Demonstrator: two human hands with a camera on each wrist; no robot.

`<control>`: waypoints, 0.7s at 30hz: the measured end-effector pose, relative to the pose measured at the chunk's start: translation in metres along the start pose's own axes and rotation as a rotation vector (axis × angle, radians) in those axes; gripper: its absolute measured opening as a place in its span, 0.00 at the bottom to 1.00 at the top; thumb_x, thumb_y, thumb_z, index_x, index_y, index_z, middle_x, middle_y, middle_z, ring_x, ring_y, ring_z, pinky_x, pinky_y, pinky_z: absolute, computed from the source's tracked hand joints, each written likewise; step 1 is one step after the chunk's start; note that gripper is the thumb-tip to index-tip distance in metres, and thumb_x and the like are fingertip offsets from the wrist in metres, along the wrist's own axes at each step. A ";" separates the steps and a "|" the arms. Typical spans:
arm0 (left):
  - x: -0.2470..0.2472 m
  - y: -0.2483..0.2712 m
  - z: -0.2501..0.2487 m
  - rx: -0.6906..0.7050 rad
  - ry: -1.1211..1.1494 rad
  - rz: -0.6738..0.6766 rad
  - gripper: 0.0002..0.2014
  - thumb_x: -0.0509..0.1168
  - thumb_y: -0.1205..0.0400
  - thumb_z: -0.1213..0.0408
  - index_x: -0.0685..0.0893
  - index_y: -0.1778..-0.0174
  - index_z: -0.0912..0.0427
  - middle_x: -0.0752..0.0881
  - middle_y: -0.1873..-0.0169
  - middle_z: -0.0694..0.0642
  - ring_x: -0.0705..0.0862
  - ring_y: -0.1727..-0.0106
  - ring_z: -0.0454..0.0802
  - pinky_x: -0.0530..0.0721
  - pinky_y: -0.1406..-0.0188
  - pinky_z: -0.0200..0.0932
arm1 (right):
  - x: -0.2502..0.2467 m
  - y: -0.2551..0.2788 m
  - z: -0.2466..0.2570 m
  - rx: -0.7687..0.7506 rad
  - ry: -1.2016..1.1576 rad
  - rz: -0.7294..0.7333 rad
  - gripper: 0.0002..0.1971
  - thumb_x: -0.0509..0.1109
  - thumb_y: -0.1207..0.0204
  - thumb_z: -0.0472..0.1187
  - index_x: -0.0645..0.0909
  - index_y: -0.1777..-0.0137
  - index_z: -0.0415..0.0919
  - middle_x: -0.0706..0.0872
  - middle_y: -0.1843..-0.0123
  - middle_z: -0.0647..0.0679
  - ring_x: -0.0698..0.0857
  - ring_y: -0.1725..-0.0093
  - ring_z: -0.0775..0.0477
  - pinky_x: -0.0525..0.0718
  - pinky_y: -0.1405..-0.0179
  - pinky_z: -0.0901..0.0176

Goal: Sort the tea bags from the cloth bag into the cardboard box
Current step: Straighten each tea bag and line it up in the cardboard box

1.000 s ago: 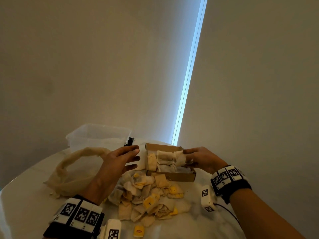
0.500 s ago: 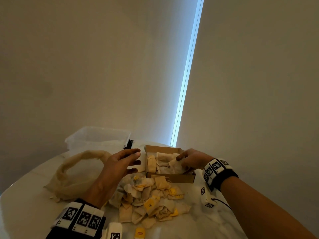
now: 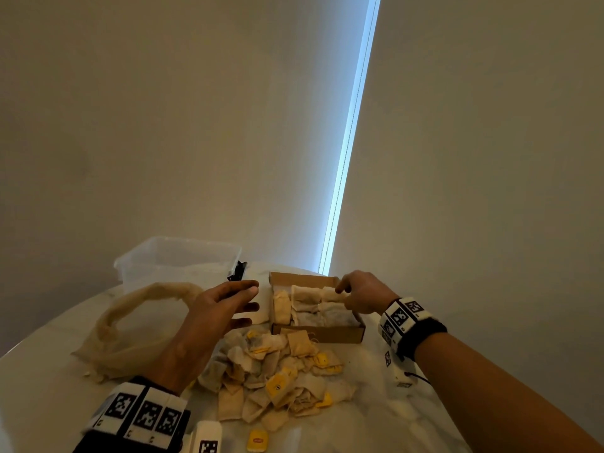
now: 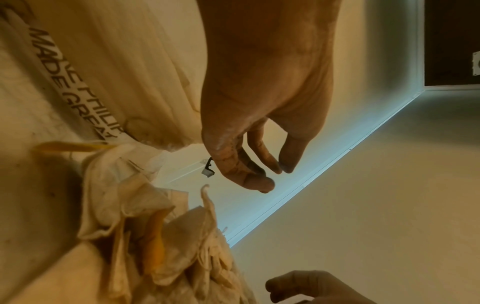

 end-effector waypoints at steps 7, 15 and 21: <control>-0.001 0.001 0.001 -0.013 0.007 0.004 0.12 0.74 0.14 0.60 0.92 0.35 0.53 0.95 0.44 0.52 0.94 0.44 0.50 0.91 0.54 0.45 | 0.022 0.002 0.010 0.008 0.076 0.113 0.13 0.73 0.18 0.33 0.91 0.36 0.37 0.90 0.41 0.42 0.88 0.47 0.44 0.91 0.45 0.56; -0.004 0.000 -0.002 -0.012 0.020 -0.029 0.11 0.75 0.15 0.59 0.92 0.37 0.55 0.95 0.45 0.53 0.95 0.46 0.50 0.90 0.58 0.40 | 0.027 -0.001 0.012 -0.029 0.121 0.096 0.10 0.73 0.18 0.37 0.91 0.41 0.37 0.91 0.44 0.42 0.90 0.48 0.44 0.92 0.49 0.57; -0.006 0.000 -0.002 -0.002 -0.008 -0.052 0.11 0.76 0.15 0.58 0.93 0.39 0.52 0.95 0.46 0.52 0.94 0.46 0.48 0.91 0.56 0.40 | 0.012 0.019 0.059 -0.250 0.054 0.046 0.09 0.76 0.17 0.41 0.92 0.39 0.47 0.93 0.44 0.53 0.89 0.46 0.52 0.90 0.38 0.53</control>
Point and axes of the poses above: each hand's wrist, its own y-axis away from the middle knuckle, its own x-axis out of the palm, z = x × y, the point moved 2 cm from there along -y, towards the middle knuckle
